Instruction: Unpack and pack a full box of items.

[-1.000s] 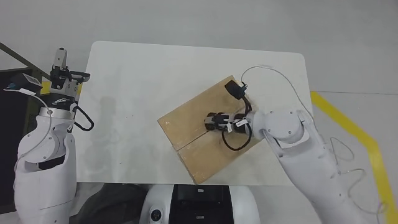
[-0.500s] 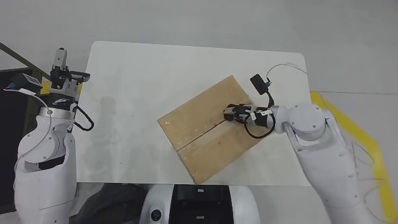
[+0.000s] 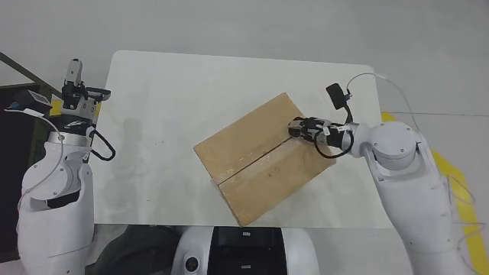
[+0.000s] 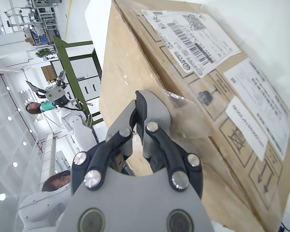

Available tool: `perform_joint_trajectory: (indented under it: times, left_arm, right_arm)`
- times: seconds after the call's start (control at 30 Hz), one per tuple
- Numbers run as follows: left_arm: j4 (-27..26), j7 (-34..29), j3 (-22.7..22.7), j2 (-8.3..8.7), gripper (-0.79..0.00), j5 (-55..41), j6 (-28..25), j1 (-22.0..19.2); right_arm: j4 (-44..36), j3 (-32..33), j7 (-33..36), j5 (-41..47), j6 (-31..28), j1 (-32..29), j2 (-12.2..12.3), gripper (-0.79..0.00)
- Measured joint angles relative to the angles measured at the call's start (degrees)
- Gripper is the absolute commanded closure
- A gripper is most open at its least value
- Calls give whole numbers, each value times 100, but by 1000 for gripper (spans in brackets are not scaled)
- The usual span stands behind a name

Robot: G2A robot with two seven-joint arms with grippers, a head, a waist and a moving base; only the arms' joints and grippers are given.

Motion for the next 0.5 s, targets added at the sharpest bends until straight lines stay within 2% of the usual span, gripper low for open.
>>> perform_joint_trajectory:
  times: [0.5]
  left_arm:
    - [0,0,0,0,-785,0,0,0]
  right_arm:
    - [91,351,-264,66,265,-152,120,0]
